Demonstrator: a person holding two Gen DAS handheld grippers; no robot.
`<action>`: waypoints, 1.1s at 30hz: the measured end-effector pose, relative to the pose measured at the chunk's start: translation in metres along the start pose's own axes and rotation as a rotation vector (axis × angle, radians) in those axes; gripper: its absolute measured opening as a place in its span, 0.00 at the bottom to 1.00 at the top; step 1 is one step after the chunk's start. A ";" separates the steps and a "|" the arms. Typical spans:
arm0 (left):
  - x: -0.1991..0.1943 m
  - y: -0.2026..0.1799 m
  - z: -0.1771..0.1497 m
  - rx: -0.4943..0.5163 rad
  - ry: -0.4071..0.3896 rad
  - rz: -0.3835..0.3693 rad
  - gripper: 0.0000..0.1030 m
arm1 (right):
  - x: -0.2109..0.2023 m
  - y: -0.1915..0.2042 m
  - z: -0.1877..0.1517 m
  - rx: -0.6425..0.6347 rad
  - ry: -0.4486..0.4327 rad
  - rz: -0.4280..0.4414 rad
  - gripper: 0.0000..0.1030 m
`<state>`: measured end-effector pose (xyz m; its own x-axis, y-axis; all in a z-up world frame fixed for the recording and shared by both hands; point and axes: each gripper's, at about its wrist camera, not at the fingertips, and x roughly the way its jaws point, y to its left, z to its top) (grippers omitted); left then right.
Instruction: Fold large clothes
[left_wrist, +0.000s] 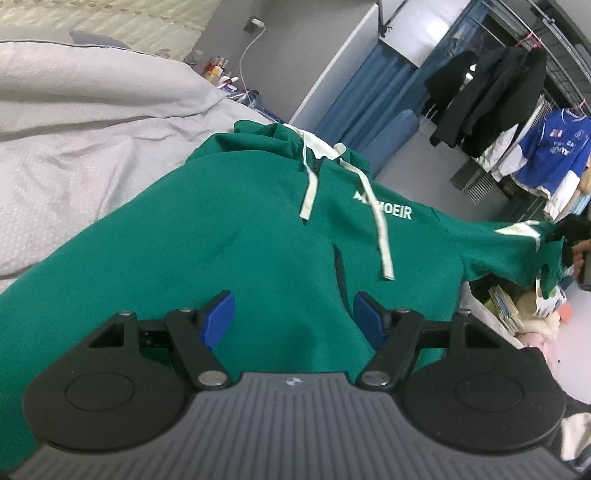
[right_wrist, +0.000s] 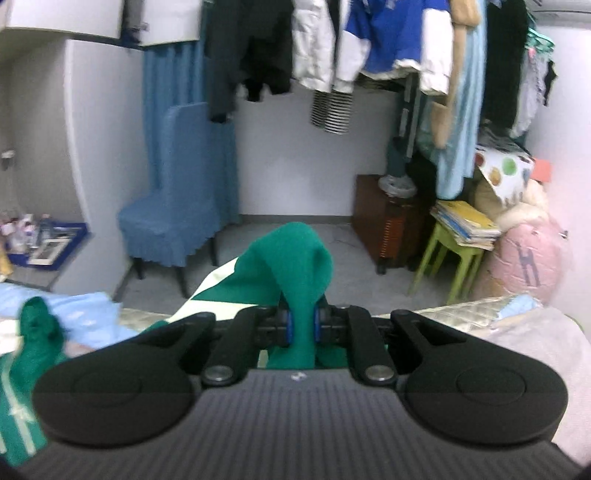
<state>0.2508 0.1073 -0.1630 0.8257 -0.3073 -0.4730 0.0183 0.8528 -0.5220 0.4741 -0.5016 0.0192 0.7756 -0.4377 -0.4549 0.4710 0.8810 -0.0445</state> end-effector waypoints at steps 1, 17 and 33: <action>0.002 0.000 0.000 0.003 0.002 -0.002 0.73 | 0.011 -0.005 -0.004 0.003 0.011 -0.016 0.13; 0.023 -0.005 0.004 0.061 0.003 0.077 0.73 | 0.134 -0.041 -0.157 0.058 0.129 -0.077 0.14; 0.001 -0.014 -0.002 0.074 -0.006 0.034 0.73 | -0.043 0.000 -0.144 0.185 0.096 0.204 0.61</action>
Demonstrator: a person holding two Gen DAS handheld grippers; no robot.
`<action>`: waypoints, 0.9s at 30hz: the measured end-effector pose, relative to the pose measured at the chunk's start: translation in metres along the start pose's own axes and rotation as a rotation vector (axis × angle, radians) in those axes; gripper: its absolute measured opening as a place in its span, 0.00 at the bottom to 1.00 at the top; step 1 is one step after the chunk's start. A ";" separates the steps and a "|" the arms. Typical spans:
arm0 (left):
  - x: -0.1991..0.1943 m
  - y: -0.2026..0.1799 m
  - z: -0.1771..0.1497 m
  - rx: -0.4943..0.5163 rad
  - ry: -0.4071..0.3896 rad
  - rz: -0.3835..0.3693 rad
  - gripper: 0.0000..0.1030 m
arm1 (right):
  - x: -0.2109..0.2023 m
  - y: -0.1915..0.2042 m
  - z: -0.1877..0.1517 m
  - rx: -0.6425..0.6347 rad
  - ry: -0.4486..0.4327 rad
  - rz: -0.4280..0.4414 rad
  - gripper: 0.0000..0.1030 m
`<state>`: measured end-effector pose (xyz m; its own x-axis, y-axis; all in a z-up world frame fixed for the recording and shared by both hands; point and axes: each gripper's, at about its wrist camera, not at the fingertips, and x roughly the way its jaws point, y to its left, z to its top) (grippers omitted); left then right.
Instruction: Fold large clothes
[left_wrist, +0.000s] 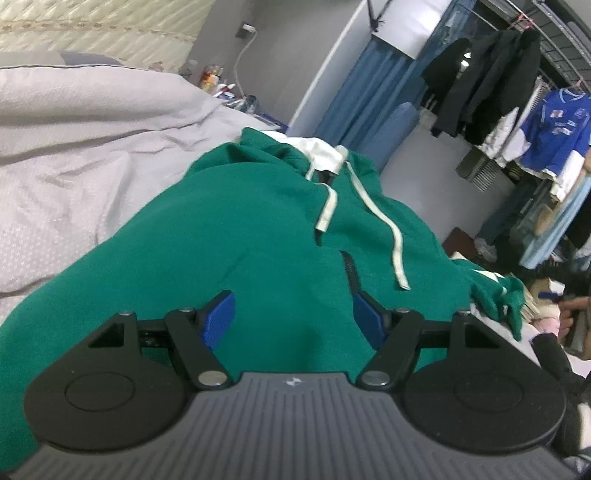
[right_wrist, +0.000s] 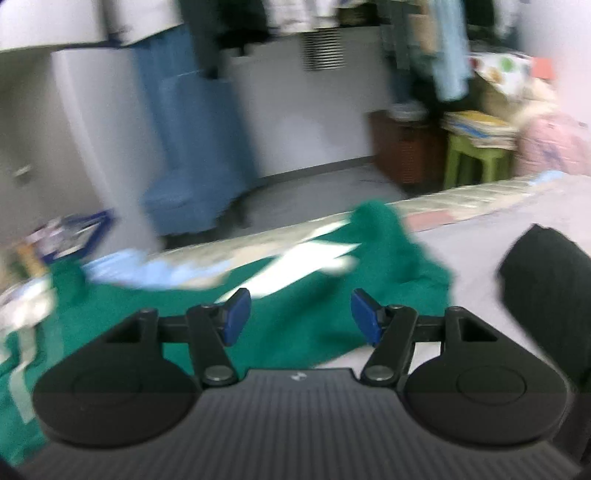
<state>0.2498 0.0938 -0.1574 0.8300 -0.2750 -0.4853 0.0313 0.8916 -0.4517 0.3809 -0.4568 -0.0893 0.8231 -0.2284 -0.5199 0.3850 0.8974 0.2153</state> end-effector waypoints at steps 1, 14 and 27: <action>-0.003 -0.002 -0.002 0.004 -0.002 0.000 0.73 | -0.016 0.013 -0.004 -0.015 0.016 0.041 0.61; -0.060 0.004 -0.012 -0.122 0.040 -0.050 0.73 | -0.174 0.138 -0.119 0.021 0.301 0.480 0.61; -0.092 0.018 -0.067 -0.416 0.237 -0.221 0.74 | -0.212 0.131 -0.263 0.455 0.631 0.372 0.80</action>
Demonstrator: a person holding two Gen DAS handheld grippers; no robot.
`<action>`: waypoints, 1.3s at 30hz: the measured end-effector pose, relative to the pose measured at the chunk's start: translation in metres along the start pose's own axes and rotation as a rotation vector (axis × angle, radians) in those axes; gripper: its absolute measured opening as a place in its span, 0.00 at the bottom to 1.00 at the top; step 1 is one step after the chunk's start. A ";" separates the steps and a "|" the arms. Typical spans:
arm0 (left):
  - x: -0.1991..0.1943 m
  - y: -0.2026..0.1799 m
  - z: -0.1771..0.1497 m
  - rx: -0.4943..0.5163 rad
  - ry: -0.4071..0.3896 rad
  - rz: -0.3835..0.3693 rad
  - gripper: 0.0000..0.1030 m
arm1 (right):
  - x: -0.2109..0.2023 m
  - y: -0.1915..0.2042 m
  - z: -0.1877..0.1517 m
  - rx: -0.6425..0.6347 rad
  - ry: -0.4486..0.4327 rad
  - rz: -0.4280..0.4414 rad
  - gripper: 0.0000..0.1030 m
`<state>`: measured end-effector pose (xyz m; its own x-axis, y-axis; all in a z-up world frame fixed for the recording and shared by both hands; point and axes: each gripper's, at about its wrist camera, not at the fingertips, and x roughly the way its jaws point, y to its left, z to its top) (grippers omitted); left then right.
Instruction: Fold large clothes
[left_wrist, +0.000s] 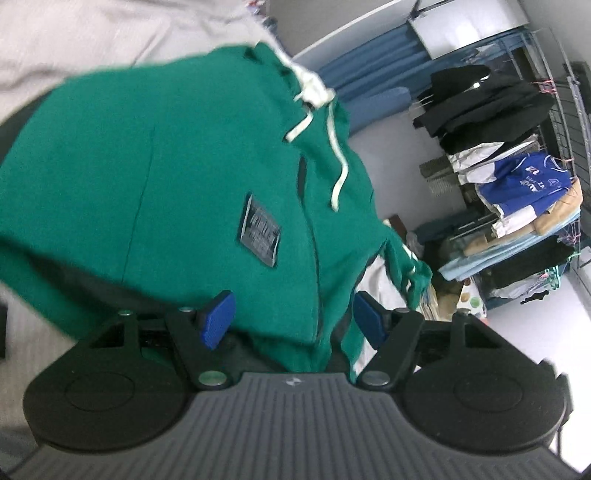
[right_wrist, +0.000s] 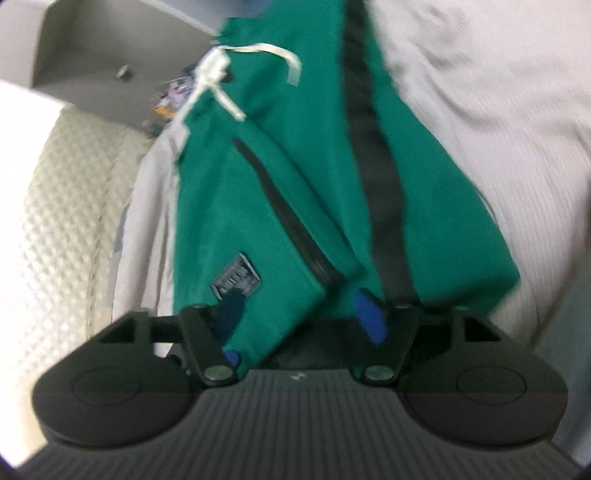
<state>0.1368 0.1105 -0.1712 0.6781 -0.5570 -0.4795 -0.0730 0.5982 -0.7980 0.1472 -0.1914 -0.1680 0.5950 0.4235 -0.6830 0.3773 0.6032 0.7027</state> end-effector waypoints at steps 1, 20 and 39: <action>0.001 0.005 -0.001 -0.024 0.013 -0.005 0.75 | -0.001 -0.003 -0.003 0.029 -0.003 -0.010 0.80; 0.017 0.064 0.007 -0.357 -0.011 -0.106 0.75 | -0.002 -0.027 0.026 0.137 -0.276 0.054 0.50; -0.003 0.055 0.012 -0.345 -0.129 -0.109 0.39 | -0.024 -0.033 0.035 0.156 -0.133 0.045 0.79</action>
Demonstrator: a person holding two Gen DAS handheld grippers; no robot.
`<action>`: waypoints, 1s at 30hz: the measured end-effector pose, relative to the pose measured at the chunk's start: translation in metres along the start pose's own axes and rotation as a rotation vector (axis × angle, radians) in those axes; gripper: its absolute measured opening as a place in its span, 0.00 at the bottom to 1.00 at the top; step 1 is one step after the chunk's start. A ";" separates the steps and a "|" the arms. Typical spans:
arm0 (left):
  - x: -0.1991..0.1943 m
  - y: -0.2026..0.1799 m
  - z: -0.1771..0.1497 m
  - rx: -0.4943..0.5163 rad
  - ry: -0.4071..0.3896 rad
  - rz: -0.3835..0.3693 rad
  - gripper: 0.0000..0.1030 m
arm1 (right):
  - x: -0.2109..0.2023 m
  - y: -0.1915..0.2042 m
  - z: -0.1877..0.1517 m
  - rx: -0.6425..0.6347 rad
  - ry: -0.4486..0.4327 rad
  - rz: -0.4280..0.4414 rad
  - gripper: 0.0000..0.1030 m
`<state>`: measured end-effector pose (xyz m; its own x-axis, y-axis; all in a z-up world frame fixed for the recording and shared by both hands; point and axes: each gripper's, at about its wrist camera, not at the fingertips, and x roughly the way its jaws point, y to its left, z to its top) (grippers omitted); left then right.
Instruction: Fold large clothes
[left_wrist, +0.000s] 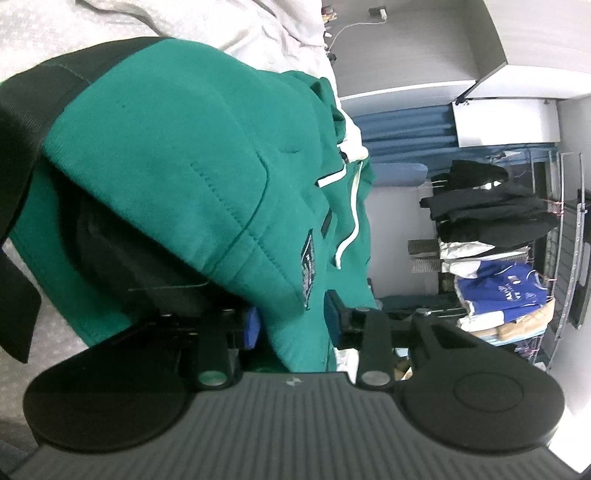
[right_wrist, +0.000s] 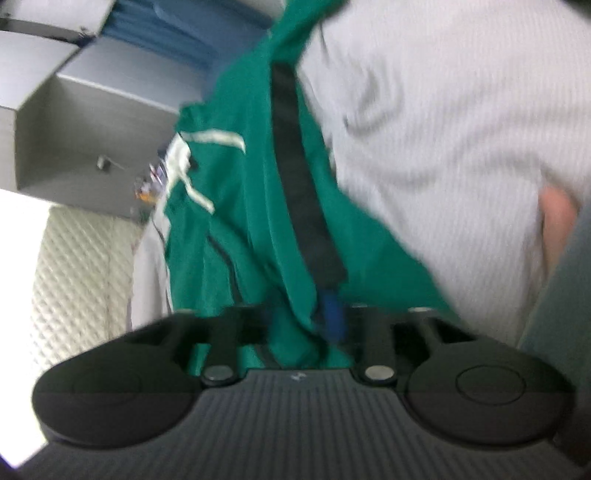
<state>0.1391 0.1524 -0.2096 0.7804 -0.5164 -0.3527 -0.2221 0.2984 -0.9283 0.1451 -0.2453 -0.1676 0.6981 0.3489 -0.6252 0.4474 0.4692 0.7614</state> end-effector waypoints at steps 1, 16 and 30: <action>0.000 0.000 0.002 -0.001 -0.008 -0.009 0.39 | 0.002 0.003 -0.007 -0.005 0.007 -0.006 0.82; 0.007 0.005 0.031 -0.011 -0.136 -0.023 0.18 | 0.056 -0.006 -0.030 0.047 -0.107 -0.099 0.78; -0.065 -0.030 0.036 0.110 -0.264 -0.026 0.13 | -0.029 0.024 0.011 -0.141 -0.200 0.077 0.17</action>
<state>0.1155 0.2057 -0.1546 0.9135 -0.3023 -0.2725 -0.1466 0.3802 -0.9132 0.1417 -0.2536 -0.1295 0.8302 0.2267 -0.5093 0.3160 0.5611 0.7650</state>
